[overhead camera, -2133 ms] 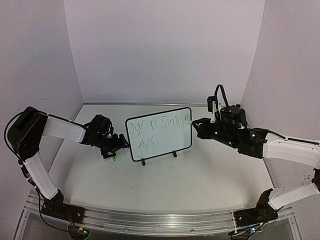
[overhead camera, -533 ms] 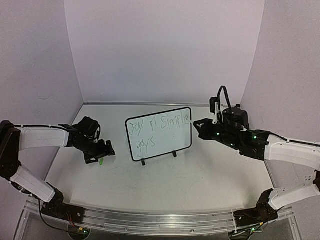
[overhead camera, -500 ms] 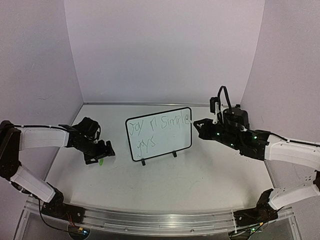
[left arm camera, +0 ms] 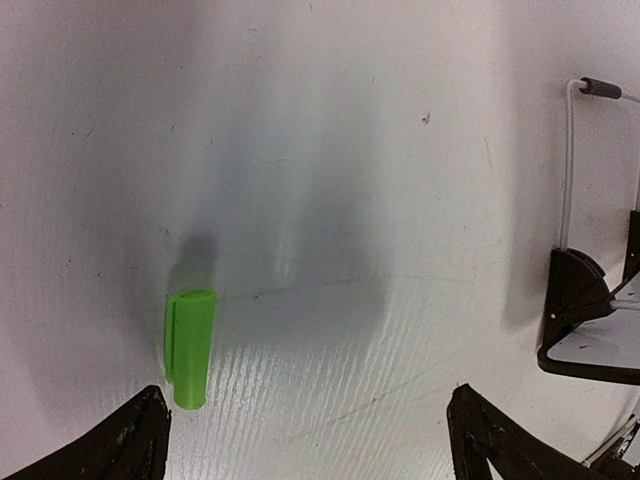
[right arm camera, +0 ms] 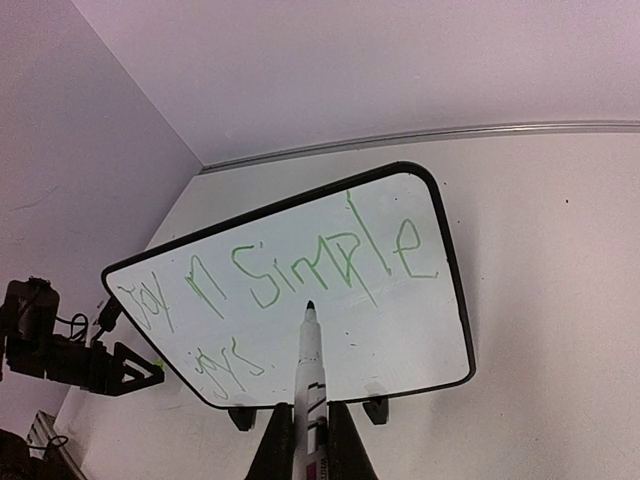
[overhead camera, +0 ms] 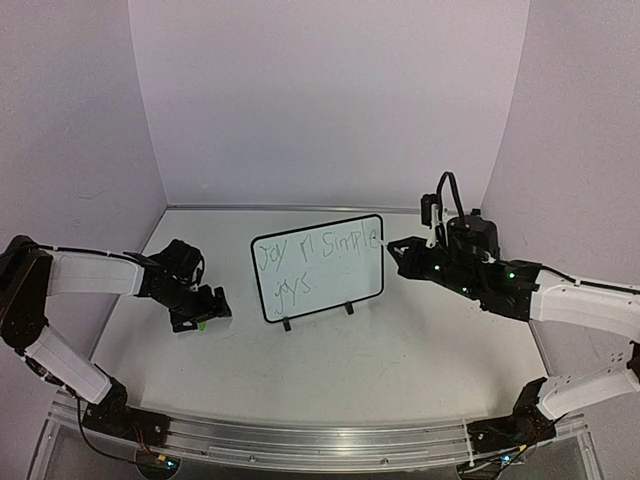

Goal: Write a sentence on the whiteboard
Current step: Adjust the pen cap at the center of the board.

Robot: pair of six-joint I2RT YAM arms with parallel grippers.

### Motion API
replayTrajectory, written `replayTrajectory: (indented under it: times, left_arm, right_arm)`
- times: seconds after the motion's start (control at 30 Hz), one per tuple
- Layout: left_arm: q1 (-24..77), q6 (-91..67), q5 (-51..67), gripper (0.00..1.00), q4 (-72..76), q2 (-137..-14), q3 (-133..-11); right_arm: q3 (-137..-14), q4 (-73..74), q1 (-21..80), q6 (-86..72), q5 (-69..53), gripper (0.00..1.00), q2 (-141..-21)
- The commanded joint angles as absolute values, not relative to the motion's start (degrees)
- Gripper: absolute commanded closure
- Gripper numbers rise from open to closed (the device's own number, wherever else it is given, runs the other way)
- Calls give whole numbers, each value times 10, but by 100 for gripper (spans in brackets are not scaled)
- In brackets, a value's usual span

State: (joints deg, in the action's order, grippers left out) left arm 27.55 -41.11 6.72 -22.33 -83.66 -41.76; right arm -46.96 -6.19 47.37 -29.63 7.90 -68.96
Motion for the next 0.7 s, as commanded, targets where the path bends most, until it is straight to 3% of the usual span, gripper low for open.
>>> replayTrajectory:
  times: [0.0, 0.67]
  left_arm:
    - [274, -390, 67, 4, -205, -852, -429]
    - [276, -391, 117, 5, -176, -878, -436]
  right_arm:
    - [-462, -76, 474, -301, 82, 100, -671]
    - [-462, -77, 474, -301, 83, 100, -672]
